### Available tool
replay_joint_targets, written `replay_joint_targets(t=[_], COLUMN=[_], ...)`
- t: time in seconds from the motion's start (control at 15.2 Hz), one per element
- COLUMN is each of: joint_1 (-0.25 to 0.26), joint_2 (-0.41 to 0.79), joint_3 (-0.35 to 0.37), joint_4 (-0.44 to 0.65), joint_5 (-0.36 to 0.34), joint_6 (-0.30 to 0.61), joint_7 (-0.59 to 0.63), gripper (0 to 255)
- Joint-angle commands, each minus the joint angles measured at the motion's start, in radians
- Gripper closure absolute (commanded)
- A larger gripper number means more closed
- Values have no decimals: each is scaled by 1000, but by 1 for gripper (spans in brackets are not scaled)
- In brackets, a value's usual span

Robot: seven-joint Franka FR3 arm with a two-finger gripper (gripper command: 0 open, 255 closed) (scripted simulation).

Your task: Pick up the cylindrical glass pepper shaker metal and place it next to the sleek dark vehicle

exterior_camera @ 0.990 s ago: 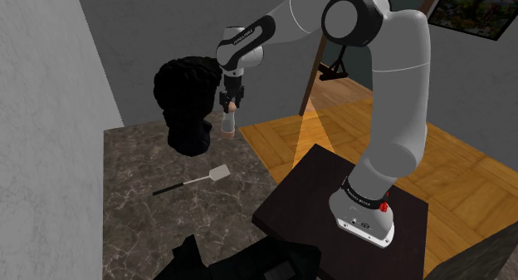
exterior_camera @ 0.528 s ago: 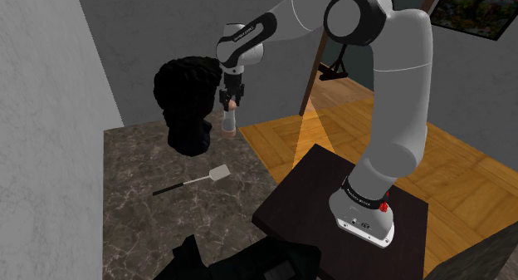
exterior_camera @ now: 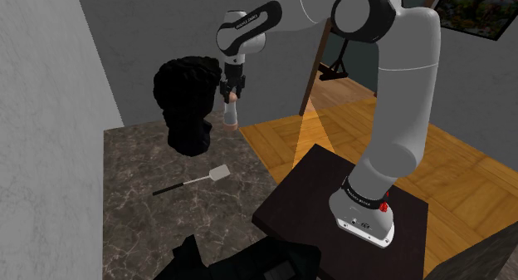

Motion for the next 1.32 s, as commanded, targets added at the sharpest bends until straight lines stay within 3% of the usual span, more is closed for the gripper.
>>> replay_joint_targets(t=[0.0, 1.25], joint_1=[1, 2], joint_2=[-16, -103], joint_3=[0, -6], joint_4=[8, 143], joint_5=[-2, -17], joint_6=[-22, -244], joint_7=[4, 23], gripper=[255, 255])
